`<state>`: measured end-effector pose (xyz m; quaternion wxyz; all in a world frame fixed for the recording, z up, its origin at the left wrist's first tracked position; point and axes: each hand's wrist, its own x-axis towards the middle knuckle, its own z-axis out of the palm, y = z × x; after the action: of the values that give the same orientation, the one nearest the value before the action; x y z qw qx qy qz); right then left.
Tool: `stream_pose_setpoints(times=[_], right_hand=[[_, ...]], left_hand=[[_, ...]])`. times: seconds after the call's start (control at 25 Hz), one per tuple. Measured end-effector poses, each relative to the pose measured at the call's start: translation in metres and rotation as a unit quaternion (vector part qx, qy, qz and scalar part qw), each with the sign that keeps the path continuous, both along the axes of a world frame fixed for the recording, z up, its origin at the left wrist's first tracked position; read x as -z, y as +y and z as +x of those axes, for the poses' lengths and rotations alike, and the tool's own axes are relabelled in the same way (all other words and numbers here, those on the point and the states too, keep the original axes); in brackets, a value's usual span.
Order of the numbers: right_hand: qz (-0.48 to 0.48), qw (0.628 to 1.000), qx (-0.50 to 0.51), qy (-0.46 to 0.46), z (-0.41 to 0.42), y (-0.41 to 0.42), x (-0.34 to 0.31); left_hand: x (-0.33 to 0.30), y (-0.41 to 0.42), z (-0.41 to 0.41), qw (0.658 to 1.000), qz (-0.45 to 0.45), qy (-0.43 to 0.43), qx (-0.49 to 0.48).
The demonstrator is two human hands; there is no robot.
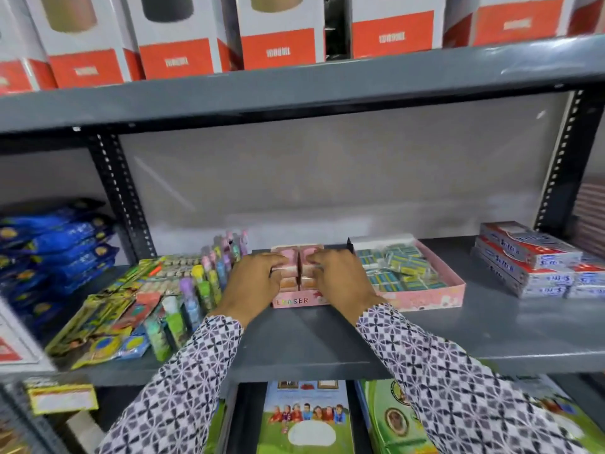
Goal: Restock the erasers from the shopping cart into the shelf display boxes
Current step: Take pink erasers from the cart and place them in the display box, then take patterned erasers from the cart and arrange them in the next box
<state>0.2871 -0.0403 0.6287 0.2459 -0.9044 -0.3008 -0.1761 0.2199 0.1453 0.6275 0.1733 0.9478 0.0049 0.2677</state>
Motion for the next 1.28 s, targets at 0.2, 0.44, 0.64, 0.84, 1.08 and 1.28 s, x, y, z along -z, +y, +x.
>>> stream_pose_setpoints(times=[0.2,0.44,0.64,0.84,1.08,1.28], right_hand=[[-0.026,0.998,-0.008,-0.064,-0.046,-0.021,0.008],[0.130,0.985,-0.069,-0.092,-0.176,-0.113,0.125],[0.002,0.992,-0.080,0.094,-0.226,-0.161,0.253],[-0.021,0.942,0.082,0.326,-0.219,-0.200,0.391],[-0.181,0.811,0.141,0.538,-0.243,-0.215,0.574],[-0.300,0.832,-0.001,0.466,-0.245,-0.213,0.695]], left_hand=[[-0.001,-0.014,-0.042,0.999,0.003,-0.035,0.014],[0.112,-0.067,-0.175,0.990,-0.036,-0.123,0.060],[0.252,-0.123,-0.216,0.985,-0.097,0.117,0.081],[0.401,-0.155,-0.213,0.929,-0.133,0.339,0.068],[0.589,-0.186,-0.222,0.837,-0.063,0.525,0.140],[0.707,-0.198,-0.215,0.808,0.122,0.525,0.239]])
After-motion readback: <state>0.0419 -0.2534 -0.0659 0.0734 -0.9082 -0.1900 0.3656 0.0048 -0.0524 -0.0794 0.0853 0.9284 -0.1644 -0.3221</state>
